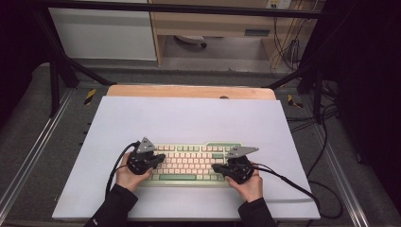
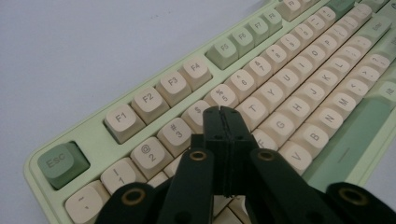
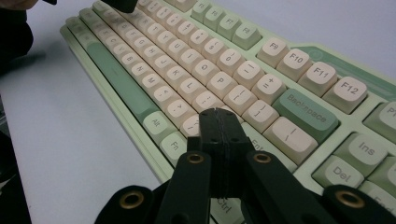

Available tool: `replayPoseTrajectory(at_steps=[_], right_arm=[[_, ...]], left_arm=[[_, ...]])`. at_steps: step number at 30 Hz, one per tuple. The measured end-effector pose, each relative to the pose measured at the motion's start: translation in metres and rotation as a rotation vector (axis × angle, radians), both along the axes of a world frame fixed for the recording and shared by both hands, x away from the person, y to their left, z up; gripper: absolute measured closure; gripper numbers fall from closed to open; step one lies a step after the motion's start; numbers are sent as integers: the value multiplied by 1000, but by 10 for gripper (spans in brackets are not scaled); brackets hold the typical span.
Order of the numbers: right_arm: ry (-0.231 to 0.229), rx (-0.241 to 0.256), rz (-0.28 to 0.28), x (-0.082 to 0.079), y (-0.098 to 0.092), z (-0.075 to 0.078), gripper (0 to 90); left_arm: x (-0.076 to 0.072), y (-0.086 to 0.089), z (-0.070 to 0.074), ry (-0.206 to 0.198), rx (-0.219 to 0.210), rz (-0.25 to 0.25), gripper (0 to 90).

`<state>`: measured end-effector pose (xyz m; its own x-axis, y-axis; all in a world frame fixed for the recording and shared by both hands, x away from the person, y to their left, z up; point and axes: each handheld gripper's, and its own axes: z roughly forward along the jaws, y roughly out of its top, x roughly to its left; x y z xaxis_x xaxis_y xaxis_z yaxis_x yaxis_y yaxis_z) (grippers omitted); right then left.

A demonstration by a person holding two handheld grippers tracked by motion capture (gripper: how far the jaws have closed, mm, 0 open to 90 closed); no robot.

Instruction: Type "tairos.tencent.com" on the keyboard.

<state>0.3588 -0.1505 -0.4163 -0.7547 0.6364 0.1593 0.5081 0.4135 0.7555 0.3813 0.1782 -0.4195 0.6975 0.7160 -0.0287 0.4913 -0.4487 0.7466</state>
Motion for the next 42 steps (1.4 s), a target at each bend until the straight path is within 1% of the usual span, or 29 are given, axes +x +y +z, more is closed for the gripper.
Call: replayPoseTrajectory(at_steps=[5, 14, 16, 17, 21, 24, 33, 38, 40, 42], right_arm=[[-7, 2, 2, 0, -1, 1, 900], [-7, 0, 3, 0, -1, 0, 900], [-7, -1, 3, 0, -1, 1, 900], [-8, 0, 4, 0, -1, 1, 900], [-8, 0, 4, 0, -1, 1, 900], [-8, 0, 4, 0, -1, 1, 900], [-10, 10, -1, -1, -1, 2, 900], [-7, 14, -1, -1, 0, 2, 900], [-10, 11, 0, -1, 1, 2, 900], [-9, 12, 3, -1, 2, 3, 900]], left_arm=[[1, 1, -4, 10, 5, 2, 898], [1, 1, -6, 4, 4, -1, 898], [1, 1, -7, 12, 7, -2, 898], [1, 1, -8, 10, 6, -3, 898], [0, 2, -7, 5, 0, -6, 898], [-3, 3, -3, -3, -13, -11, 898], [-12, 9, 3, -16, -26, -22, 898], [-15, 15, 4, -14, -33, -16, 897], [-16, 17, 4, -11, -45, -18, 898], [-17, 19, 5, -12, -47, -17, 898]])
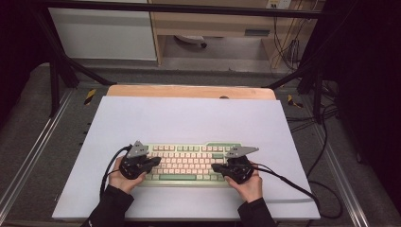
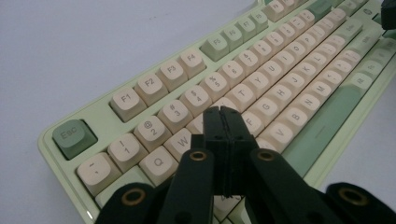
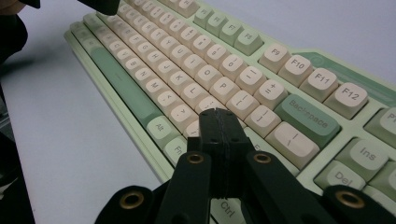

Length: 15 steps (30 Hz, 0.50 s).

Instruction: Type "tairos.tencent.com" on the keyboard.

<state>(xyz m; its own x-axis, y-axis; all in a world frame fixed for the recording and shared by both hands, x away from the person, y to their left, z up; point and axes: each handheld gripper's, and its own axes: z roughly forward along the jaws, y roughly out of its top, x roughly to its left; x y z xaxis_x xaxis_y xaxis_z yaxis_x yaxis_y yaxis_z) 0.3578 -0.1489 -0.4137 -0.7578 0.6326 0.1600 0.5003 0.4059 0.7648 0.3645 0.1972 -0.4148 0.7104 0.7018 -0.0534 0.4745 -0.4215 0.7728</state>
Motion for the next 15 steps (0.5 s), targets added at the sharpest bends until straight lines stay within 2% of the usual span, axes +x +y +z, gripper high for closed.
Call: replayPoseTrajectory(at_steps=[15], right_arm=[[-3, -1, 32, 0, 17, 4, 900]], left_arm=[[-7, 10, -1, 1, -6, 3, 898]])
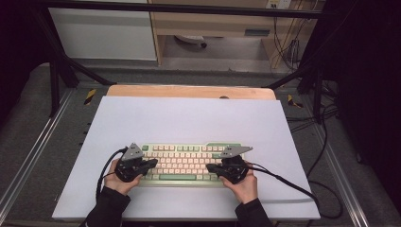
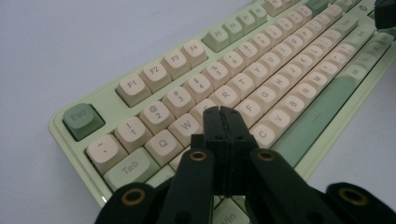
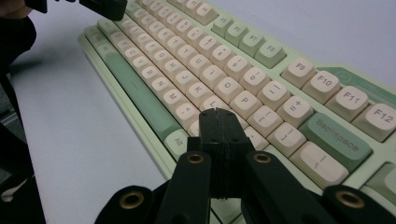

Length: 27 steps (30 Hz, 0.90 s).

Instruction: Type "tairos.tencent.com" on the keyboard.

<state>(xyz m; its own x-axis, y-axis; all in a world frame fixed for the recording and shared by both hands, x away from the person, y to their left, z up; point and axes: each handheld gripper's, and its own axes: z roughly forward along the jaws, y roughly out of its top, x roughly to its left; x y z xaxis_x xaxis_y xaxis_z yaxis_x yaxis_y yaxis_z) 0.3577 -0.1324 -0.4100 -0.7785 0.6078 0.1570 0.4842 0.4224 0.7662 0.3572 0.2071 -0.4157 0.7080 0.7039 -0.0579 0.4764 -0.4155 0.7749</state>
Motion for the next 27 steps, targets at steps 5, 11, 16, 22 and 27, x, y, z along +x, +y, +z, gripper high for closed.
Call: replayPoseTrajectory(at_steps=[5, 11, 16, 22, 27], right_arm=[[0, -2, 11, 0, 7, 1, 900], [5, 0, 39, 1, 23, 2, 900], [8, -2, 67, 2, 39, 0, 900], [13, 3, 76, 5, 54, -2, 900], [25, -5, 73, 9, 62, -7, 900]], left_arm=[[-1, 3, -1, 2, -2, 4, 898], [-3, 5, -1, 4, -5, 5, 898], [-3, 7, -1, 3, -7, 8, 898], [-3, 7, -1, 2, -7, 9, 897], [-2, 8, -1, 4, -7, 9, 897]])
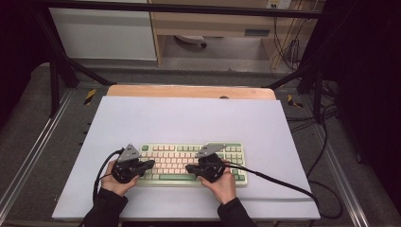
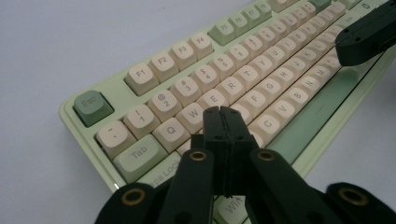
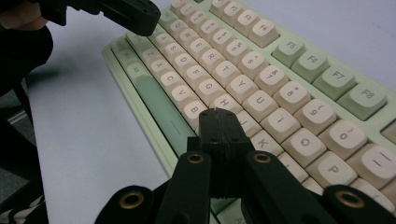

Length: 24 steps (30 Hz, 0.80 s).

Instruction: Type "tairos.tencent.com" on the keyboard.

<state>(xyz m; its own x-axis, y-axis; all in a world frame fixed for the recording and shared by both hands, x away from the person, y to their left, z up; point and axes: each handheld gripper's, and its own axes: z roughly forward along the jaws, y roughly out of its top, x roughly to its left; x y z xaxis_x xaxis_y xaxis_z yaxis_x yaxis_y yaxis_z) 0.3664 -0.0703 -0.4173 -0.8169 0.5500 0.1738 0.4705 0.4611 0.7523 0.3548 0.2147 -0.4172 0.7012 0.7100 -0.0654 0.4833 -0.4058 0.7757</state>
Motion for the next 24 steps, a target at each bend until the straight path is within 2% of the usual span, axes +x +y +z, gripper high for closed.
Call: replayPoseTrajectory(at_steps=[11, 24], right_arm=[[21, -5, 8, 5, 11, -10, 900], [17, -20, 17, 7, 15, -15, 900]], left_arm=[[1, 0, -1, 2, 2, -1, 897], [1, 0, -1, 3, 3, -1, 898]])
